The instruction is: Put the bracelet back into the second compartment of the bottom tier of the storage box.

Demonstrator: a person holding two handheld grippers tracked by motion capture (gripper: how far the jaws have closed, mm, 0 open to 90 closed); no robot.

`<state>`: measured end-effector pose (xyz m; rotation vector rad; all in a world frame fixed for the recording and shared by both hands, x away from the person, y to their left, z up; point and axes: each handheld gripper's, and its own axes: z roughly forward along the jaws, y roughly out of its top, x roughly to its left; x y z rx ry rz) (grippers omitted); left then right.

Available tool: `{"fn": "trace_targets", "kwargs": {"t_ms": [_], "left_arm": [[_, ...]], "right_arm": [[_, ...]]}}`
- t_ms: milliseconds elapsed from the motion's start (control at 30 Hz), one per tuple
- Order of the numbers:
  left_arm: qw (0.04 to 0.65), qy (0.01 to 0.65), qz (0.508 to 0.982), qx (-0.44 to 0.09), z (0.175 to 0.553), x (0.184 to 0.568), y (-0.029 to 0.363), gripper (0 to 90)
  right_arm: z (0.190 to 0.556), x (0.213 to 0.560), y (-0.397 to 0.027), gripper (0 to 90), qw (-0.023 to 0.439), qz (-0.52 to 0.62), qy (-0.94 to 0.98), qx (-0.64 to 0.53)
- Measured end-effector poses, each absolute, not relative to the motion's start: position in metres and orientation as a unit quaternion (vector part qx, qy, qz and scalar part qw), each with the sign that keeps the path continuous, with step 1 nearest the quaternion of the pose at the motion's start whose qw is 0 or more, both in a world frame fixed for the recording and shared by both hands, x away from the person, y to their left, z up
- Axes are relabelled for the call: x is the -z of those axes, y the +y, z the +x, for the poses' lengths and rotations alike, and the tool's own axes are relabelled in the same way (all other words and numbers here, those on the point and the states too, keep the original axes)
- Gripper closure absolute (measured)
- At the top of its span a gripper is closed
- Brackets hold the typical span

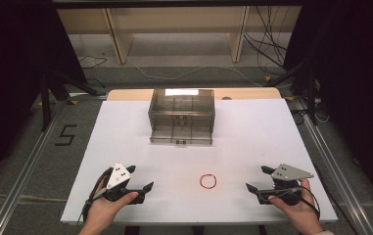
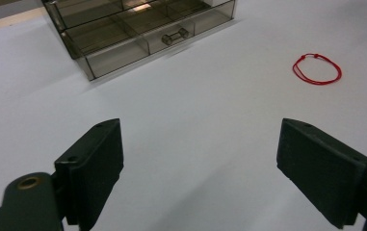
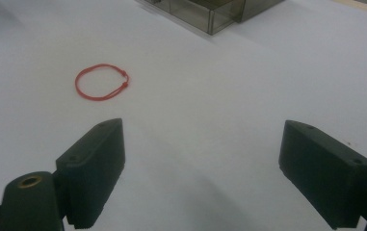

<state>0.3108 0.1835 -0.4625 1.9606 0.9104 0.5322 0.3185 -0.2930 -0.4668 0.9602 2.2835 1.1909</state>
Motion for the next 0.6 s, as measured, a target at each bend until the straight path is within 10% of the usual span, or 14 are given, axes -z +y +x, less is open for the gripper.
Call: {"fn": "trace_targets", "kwargs": {"t_ms": [600], "left_arm": [[0.457,0.319,0.811,-0.174,0.338,0.449,0.109,27.4]], "right_arm": [[0.319,0.467,-0.292,16.9,0.196,0.34,0.815,-0.427]]}}
